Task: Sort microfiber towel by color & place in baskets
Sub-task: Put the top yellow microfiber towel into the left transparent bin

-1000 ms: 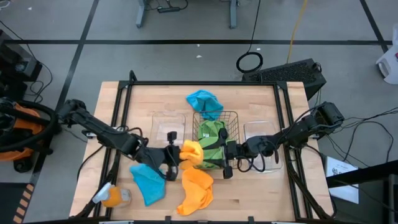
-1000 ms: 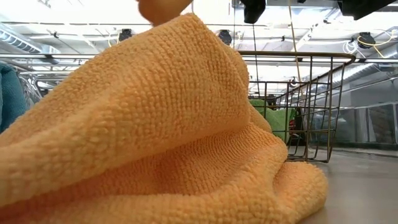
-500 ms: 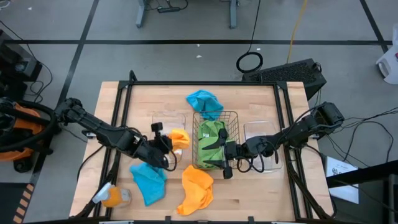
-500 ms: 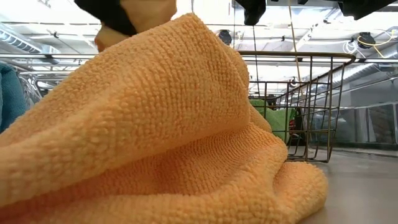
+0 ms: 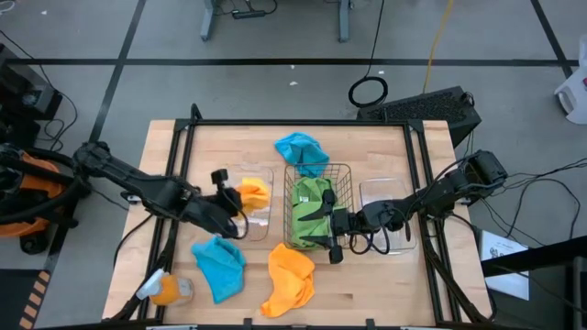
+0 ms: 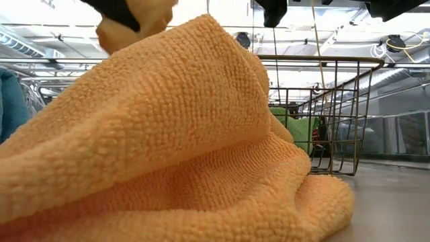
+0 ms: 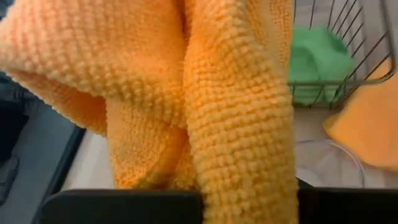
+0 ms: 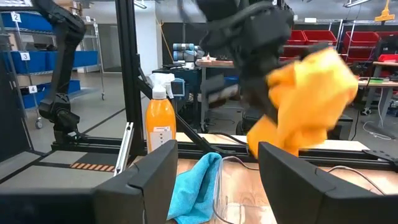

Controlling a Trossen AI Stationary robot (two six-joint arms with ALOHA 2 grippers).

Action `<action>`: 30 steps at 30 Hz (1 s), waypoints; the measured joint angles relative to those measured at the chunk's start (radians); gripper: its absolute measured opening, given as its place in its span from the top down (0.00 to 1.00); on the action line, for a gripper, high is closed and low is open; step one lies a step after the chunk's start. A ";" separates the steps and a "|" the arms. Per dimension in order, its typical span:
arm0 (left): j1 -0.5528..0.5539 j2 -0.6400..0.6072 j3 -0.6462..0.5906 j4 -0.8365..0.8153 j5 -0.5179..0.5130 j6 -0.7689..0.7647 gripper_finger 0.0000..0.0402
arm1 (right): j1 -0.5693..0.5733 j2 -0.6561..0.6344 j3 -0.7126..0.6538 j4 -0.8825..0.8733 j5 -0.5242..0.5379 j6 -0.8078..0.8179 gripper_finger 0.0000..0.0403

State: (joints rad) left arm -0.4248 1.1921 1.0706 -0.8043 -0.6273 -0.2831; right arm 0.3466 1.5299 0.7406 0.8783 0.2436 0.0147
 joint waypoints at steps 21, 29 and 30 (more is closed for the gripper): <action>0.204 -0.173 -0.366 0.361 0.369 0.054 0.90 | -0.001 0.000 0.000 0.030 0.048 -0.024 0.47; 0.261 -0.173 -0.482 0.401 0.441 0.006 0.90 | -0.001 0.000 0.000 0.028 0.076 -0.027 0.47; 0.265 -0.173 -0.489 0.404 0.441 0.000 0.90 | -0.001 0.000 0.000 0.029 0.076 -0.028 0.47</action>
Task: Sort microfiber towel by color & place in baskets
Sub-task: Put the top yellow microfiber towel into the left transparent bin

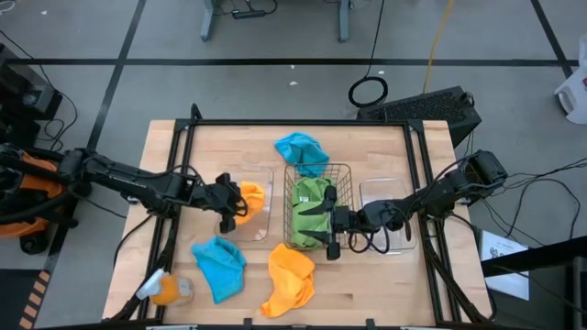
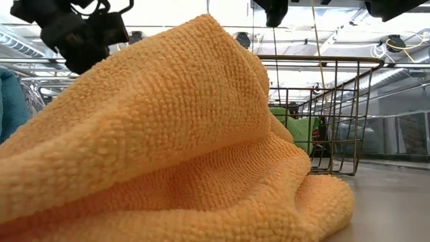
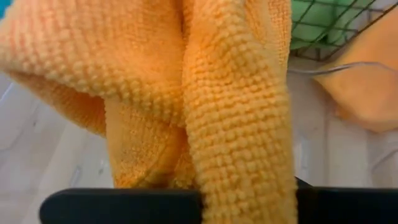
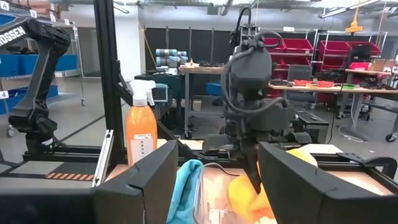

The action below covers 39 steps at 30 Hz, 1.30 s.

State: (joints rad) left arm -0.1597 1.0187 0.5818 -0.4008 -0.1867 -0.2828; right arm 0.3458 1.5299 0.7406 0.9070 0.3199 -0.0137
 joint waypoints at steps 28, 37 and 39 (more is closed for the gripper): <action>0.015 0.000 -0.007 -0.051 -0.004 -0.113 0.35 | 0.000 0.000 0.000 -0.009 -0.003 -0.003 0.47; 0.015 0.000 0.036 -0.127 -0.022 -0.104 0.31 | 0.000 0.000 0.000 -0.009 -0.003 -0.003 0.47; 0.015 0.000 0.066 -0.159 -0.023 -0.104 0.31 | 0.000 0.000 0.000 -0.008 -0.003 -0.003 0.47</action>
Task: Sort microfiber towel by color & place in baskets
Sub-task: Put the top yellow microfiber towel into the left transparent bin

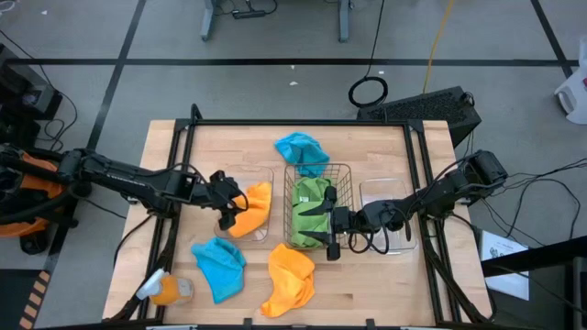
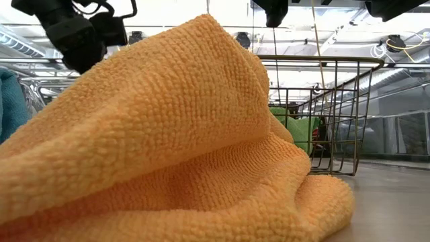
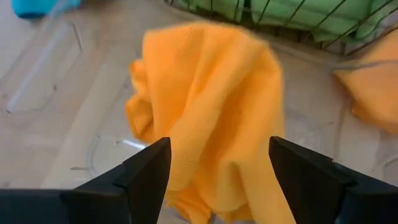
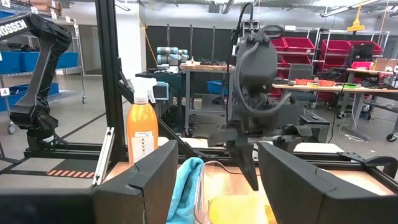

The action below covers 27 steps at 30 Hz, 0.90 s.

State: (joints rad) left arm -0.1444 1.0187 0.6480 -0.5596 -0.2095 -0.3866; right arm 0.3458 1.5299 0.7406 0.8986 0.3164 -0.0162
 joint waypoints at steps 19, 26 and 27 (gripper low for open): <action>-0.017 0.200 -0.018 0.234 -0.057 0.132 0.52 | 0.000 0.000 0.000 0.001 0.000 -0.005 0.47; -0.006 0.227 0.005 0.184 -0.056 0.135 0.64 | 0.004 0.000 0.000 -0.013 -0.003 0.004 0.47; -0.008 0.218 0.019 0.162 -0.055 0.132 0.65 | 0.008 0.000 0.000 -0.013 -0.005 0.004 0.47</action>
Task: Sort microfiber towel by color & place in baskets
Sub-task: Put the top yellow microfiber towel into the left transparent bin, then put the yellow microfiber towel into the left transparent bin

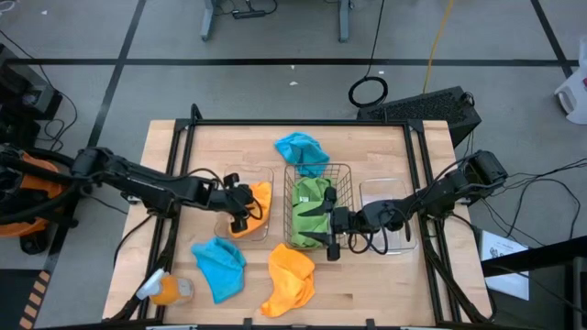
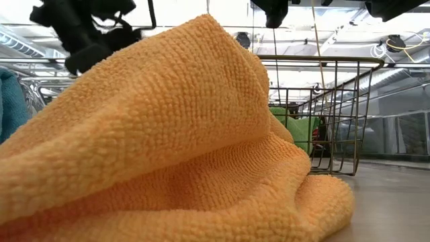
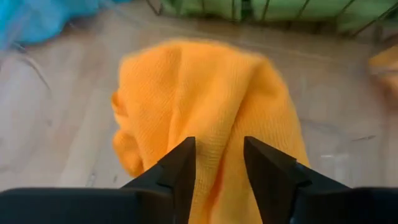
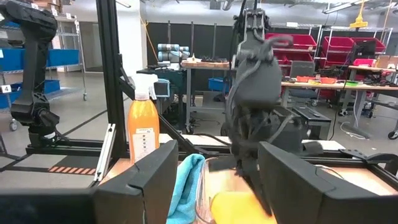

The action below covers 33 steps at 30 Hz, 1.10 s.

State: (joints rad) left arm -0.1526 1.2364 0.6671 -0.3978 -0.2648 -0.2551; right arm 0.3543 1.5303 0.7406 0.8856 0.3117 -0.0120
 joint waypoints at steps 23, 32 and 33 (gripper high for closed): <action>-0.265 -0.108 0.135 0.000 -0.003 -0.106 0.67 | 0.298 0.213 0.422 -0.806 0.028 0.149 0.47; -0.344 -0.091 0.134 0.015 -0.047 -0.106 0.67 | 0.285 0.453 0.764 -1.148 0.006 0.054 0.34; -0.347 -0.091 0.134 0.015 -0.049 -0.106 0.67 | 0.281 0.470 0.785 -1.166 -0.004 0.046 0.31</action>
State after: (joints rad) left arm -0.4999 1.1454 0.8009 -0.3832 -0.3140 -0.3614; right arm 0.6348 2.0002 1.5260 -0.2809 0.3077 0.0340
